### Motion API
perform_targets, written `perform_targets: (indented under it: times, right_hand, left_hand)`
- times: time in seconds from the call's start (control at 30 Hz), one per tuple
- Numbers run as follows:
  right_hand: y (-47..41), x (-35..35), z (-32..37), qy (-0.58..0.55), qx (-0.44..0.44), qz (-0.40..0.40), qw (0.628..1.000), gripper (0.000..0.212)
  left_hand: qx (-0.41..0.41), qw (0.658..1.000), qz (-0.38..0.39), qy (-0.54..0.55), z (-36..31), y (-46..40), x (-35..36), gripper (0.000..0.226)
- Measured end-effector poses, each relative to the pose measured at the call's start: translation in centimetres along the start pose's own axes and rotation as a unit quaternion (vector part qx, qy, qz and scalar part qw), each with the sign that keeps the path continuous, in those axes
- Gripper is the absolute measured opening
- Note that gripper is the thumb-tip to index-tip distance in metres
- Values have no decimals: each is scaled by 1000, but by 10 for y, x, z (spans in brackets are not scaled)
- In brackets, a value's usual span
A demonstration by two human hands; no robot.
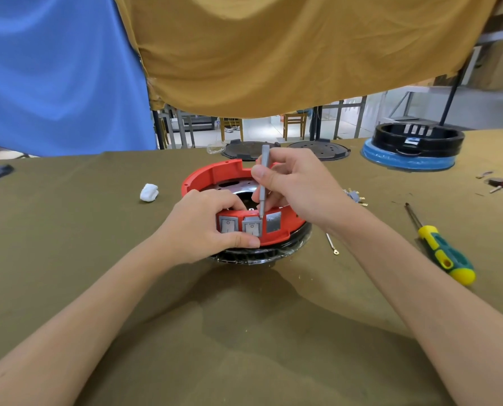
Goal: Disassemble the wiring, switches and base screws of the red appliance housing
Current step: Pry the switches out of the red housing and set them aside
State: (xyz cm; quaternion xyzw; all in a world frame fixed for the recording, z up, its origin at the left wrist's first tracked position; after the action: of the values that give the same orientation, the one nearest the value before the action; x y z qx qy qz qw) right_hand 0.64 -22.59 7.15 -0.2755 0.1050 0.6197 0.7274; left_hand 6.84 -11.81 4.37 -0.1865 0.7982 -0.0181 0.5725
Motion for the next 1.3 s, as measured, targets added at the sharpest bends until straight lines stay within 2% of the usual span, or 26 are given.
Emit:
perform_targets:
  times: [0.07, 0.13, 0.23, 0.33, 0.47, 0.67, 0.8, 0.97, 1.07, 1.3]
  right_hand:
    - [0, 0, -3, -17, 13, 1, 1000, 13]
    - [3, 0, 1, -23, -12, -6, 1000, 12]
    - [11, 5, 21, 77, -91, -10, 993, 12]
    - [14, 14, 30, 135, -117, 3, 984, 14]
    - [11, 9, 19, 56, -94, 9, 994, 12]
    - [7, 6, 3, -38, -51, -2, 998, 14]
    - [7, 5, 1, -32, -53, -6, 998, 12]
    - [11, 2, 13, -38, -119, 8, 992, 8]
    - [10, 0, 4, -90, -101, 13, 991, 13]
    - [6, 2, -11, -165, -47, 38, 985, 10]
  left_hand:
    - [1, 1000, 1, 1, 0, 0, 0, 45]
    - [2, 1000, 1, -2, 0, -1, 0, 47]
    - [-1, 1000, 2, -5, 1, -1, 0, 45]
    - [0, 1000, 6, -3, 2, -1, 1, 49]
    - [7, 1000, -2, -7, -1, 1, -1, 36]
    - [4, 1000, 1, -11, 0, 0, 0, 44]
    - [4, 1000, 1, -9, 1, 1, 0, 43]
    - [3, 1000, 3, -5, 2, 0, 0, 46]
    - [11, 1000, -1, -1, 2, 1, -1, 44]
    - [16, 1000, 1, -3, 0, 1, 0, 42]
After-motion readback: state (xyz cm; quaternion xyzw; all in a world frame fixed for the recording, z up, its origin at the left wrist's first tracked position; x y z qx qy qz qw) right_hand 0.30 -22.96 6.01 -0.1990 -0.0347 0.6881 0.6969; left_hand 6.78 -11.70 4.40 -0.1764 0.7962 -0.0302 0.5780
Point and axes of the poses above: each hand's wrist, its own y-axis away from the middle knuckle, its own x-axis out of the palm, z = x × y, the point moved 10 cm from there along -y, towards the middle knuckle, and after that the axes turned 15 degrees about z, right-handed, at the moved point
